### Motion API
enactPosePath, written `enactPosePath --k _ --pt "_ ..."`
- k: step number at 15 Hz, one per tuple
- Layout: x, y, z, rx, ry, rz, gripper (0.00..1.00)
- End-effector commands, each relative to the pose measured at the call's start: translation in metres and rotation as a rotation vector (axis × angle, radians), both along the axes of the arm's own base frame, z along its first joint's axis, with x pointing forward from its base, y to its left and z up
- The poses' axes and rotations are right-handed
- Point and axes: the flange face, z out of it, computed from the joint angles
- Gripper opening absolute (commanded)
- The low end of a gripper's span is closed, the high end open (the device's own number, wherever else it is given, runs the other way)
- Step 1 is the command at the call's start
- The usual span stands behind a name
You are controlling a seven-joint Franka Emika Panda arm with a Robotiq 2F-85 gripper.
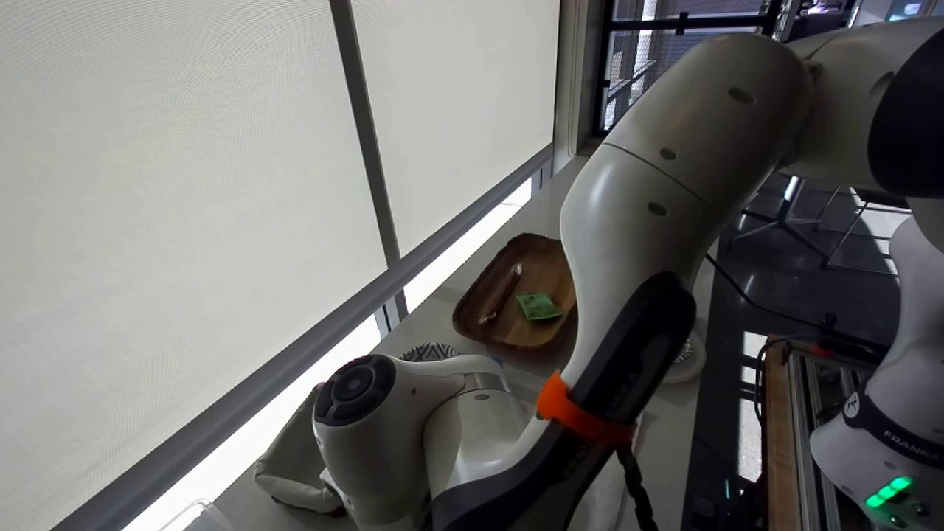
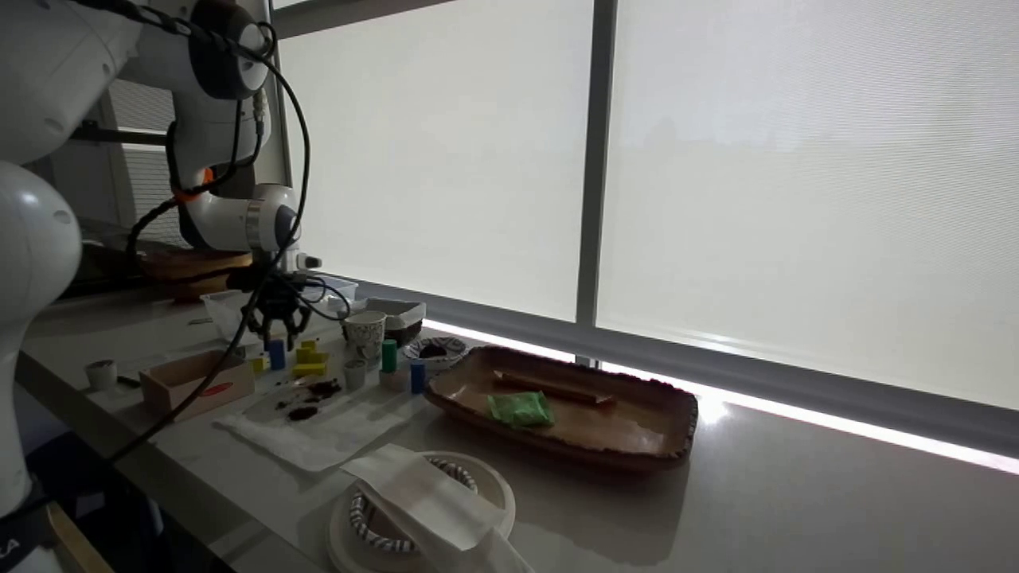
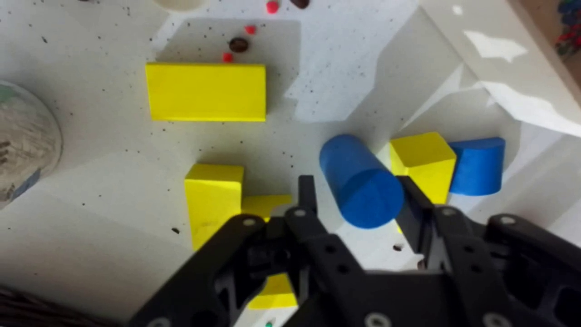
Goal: Pick up the green block on the left, put it on the letter block on the right, pick up the blue block on the left and put it on the other letter block on the right
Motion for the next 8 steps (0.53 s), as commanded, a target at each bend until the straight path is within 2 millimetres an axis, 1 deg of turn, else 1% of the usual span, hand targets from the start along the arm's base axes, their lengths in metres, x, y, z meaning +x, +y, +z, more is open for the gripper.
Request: enactPosePath --k 1,2,4,7,8 --pt "-0.004 -0.003 0.004 -0.021 0.023 -0.032 0.17" --pt "-0.005 -0.004 0.006 -0.024 0.026 -0.04 0.08" --pt "-0.007 -0.006 0.012 -0.031 0.026 -0.053 0.08" --pt "-0.024 -0.011 0.049 -0.056 0.029 -0.092 0.08" --pt "-0.035 -0.012 0.07 -0.08 0.031 -0.109 0.08"
